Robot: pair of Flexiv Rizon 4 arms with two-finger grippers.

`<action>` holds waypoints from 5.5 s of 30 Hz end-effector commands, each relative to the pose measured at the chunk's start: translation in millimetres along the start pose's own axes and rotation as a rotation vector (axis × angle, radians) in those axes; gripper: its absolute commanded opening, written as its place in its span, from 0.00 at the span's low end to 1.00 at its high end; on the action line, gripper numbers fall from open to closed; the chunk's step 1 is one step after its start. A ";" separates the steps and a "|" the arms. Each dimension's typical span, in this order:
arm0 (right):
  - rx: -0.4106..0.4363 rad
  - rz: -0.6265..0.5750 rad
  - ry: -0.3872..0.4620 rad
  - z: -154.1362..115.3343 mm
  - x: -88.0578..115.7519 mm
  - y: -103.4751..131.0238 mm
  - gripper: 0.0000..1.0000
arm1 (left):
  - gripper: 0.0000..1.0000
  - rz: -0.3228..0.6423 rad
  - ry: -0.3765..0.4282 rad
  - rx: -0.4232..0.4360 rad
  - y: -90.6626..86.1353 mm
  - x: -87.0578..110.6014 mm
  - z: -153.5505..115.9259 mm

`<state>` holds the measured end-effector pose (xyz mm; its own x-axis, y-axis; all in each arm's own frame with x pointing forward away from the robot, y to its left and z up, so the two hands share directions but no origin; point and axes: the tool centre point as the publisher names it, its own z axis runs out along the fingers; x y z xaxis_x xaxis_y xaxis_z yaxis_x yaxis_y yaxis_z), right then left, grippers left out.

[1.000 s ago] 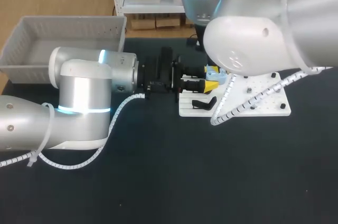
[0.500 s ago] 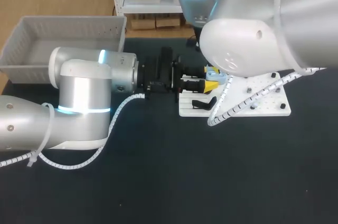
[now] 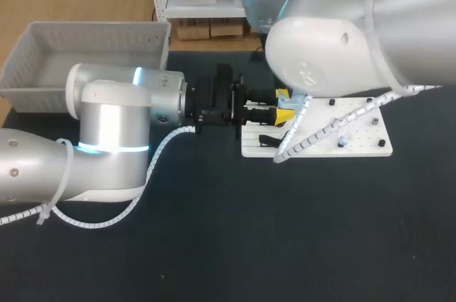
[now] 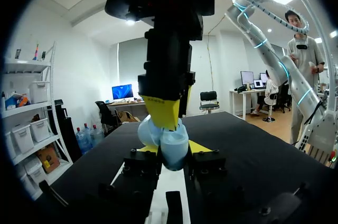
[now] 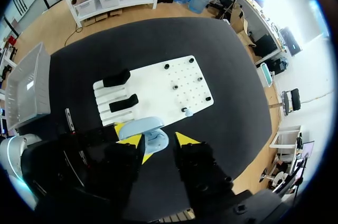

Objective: Pick up each earbud case from the left stands, insert the matching earbuds, close the lid, and place the case in the box.

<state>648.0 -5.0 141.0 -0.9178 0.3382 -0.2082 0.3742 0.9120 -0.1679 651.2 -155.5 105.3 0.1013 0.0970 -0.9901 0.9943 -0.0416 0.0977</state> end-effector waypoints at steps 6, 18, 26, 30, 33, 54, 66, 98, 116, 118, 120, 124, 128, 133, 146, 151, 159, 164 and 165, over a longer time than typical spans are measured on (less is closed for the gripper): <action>-0.119 -0.056 0.011 -7.2 -7.3 -59.7 0.39 | 0.00 0.003 -0.003 -0.008 -1.7 0.7 0.1; -0.179 -0.098 -0.070 15.6 -8.8 -89.3 0.45 | 0.00 0.003 -0.003 -0.008 -1.7 0.7 0.1; -0.155 -0.156 -0.059 47.4 -13.5 -87.1 0.50 | 0.00 0.003 -0.003 -0.008 -1.7 0.7 0.1; -0.153 -0.159 -0.063 50.5 -14.2 -86.3 1.00 | 0.00 0.003 -0.003 -0.008 -1.7 0.7 0.1; -0.153 -0.159 -0.063 50.5 -14.2 -86.3 1.00 | 0.00 0.003 -0.003 -0.008 -1.7 0.7 0.1; -0.138 -0.189 -0.086 58.4 -17.4 -79.3 1.00 | 0.00 0.003 -0.003 -0.008 -1.7 0.7 0.1; -0.205 -0.226 -0.103 84.2 -33.1 -90.4 1.00 | 0.00 0.003 -0.003 -0.008 -1.7 0.7 0.1; -0.199 -0.180 -0.058 113.1 -5.0 -77.6 0.41 | 0.00 0.003 -0.003 -0.008 -1.7 0.7 0.1; -0.209 -0.115 -0.040 134.7 0.6 -72.1 0.35 | 0.00 0.003 -0.003 -0.008 -1.7 0.7 0.1; -0.209 -0.110 -0.037 135.9 0.9 -72.2 0.35 | 0.00 0.003 -0.003 -0.008 -1.7 0.7 0.1; -0.211 -0.107 -0.036 136.7 1.3 -71.8 0.35 | 0.00 0.003 -0.003 -0.008 -1.7 0.7 0.1; -0.214 -0.098 -0.033 138.3 1.1 -70.6 0.34 | 0.00 0.003 -0.003 -0.008 -1.7 0.7 0.1; -0.212 -0.093 -0.031 139.8 1.2 -69.5 0.31 | 0.00 0.003 -0.003 -0.008 -1.7 0.7 0.1; -0.210 -0.091 -0.033 141.8 0.8 -67.2 0.30 | 0.00 0.003 -0.003 -0.008 -1.7 0.7 0.1; -0.206 -0.090 -0.021 147.2 -2.0 -64.7 0.29 | 0.00 0.003 -0.003 -0.008 -1.7 0.7 0.1; -0.205 -0.092 -0.019 147.9 -1.8 -64.1 0.28 | 0.00 0.003 -0.003 -0.008 -1.7 0.7 0.1; -0.201 -0.095 -0.016 149.2 -3.0 -63.4 0.00 | 0.00 0.003 -0.003 -0.008 -1.7 0.7 0.1; -0.197 -0.096 -0.012 149.1 -3.1 -65.5 0.00 | 0.00 0.003 -0.003 -0.008 -1.7 0.7 0.1; -0.199 -0.097 -0.009 147.4 -3.2 -66.8 0.00 | 0.00 0.003 -0.003 -0.008 -1.7 0.7 0.1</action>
<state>645.2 -99.3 9.4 -0.9453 0.2460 -0.2143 0.2508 0.9680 0.0049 651.2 -155.5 105.4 0.1009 0.0972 -0.9901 0.9944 -0.0414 0.0973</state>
